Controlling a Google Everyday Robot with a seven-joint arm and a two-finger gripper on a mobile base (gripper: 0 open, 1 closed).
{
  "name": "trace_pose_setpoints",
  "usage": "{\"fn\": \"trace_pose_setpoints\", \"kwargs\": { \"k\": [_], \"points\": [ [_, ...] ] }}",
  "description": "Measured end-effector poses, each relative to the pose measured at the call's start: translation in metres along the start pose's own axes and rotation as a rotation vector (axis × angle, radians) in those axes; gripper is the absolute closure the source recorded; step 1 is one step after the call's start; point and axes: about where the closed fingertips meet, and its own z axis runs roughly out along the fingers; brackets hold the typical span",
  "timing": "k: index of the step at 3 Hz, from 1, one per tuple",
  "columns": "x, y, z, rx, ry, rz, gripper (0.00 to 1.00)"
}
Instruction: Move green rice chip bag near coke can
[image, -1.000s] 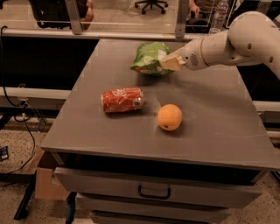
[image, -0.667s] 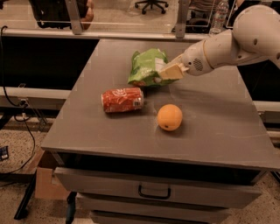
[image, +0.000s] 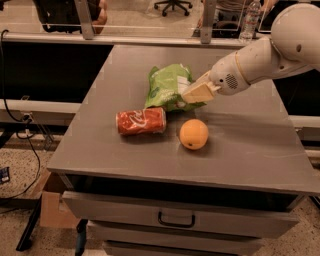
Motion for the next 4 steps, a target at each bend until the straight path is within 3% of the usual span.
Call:
{"fn": "trace_pose_setpoints", "kwargs": {
  "k": [1, 3, 4],
  "points": [
    [-0.001, -0.002, 0.001, 0.002, -0.001, -0.019, 0.50],
    [-0.005, -0.013, -0.005, 0.060, -0.032, -0.034, 0.04],
    [-0.010, -0.024, -0.018, 0.130, -0.097, -0.001, 0.00]
  ]
}}
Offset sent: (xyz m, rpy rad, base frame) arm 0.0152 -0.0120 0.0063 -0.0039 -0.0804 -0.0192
